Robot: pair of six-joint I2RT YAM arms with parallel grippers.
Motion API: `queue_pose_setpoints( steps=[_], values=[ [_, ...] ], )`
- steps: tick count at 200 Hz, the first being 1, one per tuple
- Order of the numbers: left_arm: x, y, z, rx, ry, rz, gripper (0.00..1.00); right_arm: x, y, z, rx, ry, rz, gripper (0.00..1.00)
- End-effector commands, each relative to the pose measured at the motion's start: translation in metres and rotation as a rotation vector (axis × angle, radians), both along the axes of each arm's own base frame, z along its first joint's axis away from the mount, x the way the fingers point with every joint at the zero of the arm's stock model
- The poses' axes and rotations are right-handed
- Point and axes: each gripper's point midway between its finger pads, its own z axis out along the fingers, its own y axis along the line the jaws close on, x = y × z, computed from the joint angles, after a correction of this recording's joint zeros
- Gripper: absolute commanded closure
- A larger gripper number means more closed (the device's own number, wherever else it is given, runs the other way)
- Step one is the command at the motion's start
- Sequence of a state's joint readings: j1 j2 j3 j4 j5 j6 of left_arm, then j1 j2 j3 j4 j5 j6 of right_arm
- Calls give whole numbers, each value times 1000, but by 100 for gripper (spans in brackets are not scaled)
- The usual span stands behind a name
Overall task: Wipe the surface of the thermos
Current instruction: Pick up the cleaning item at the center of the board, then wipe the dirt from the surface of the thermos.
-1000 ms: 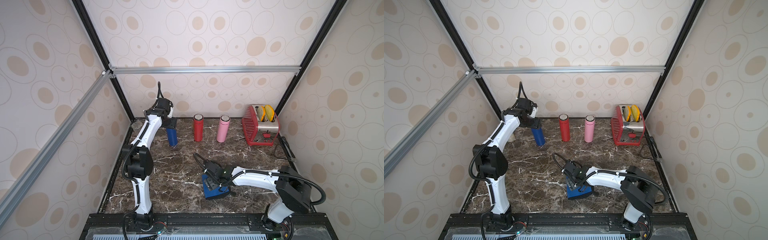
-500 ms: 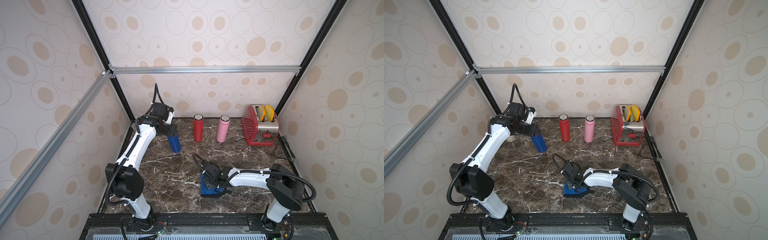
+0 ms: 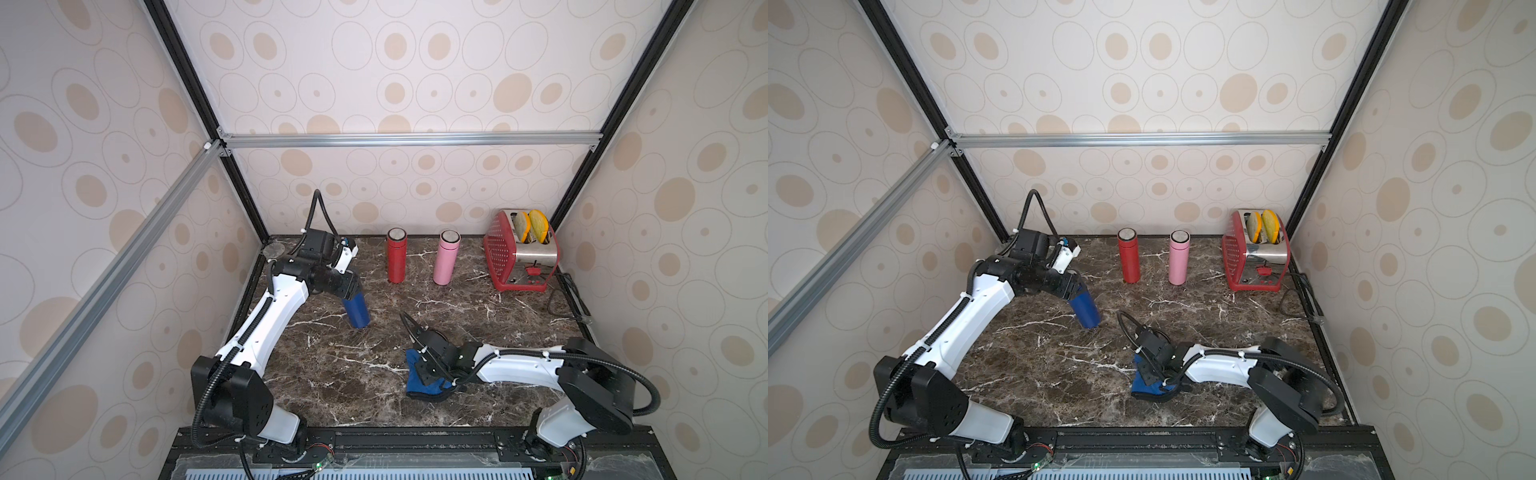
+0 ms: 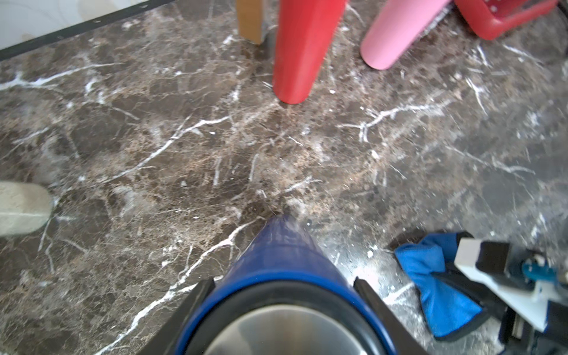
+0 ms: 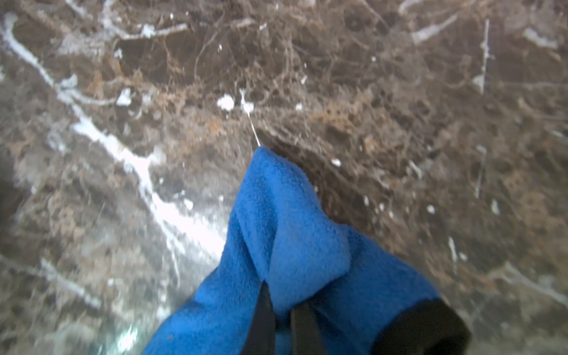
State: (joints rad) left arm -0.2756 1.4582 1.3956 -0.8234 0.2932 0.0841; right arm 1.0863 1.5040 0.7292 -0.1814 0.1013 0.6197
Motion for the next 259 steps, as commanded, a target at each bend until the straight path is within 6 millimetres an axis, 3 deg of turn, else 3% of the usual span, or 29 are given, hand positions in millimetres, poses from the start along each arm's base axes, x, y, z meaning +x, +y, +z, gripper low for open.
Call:
queue_pose_setpoints(
  steps=[1, 29, 57, 87, 126, 182, 226, 259],
  values=[
    [-10, -21, 23, -18, -104, -151, 100, -1, 0, 31, 96, -9, 34, 100],
    [-21, -34, 24, -1, -121, -217, 100, 5, -10, 59, 151, -35, 17, 100],
    [-26, -40, 22, 5, -133, -249, 100, 10, -23, 71, 107, -78, 18, 100],
    [-40, -55, 19, -17, -159, -343, 100, 18, -21, 96, 171, -125, 26, 100],
    [-65, -79, 15, -60, -194, -534, 100, 33, -5, 150, 429, -171, 51, 100],
    [-75, -108, 11, -32, -264, -723, 100, 62, 27, 209, 735, -218, 93, 100],
    [-75, -126, 3, -6, -248, -807, 100, 75, 52, 232, 844, -228, 140, 100],
    [-72, -130, -1, 2, -233, -828, 100, 76, 59, 233, 859, -212, 154, 100]
  ],
)
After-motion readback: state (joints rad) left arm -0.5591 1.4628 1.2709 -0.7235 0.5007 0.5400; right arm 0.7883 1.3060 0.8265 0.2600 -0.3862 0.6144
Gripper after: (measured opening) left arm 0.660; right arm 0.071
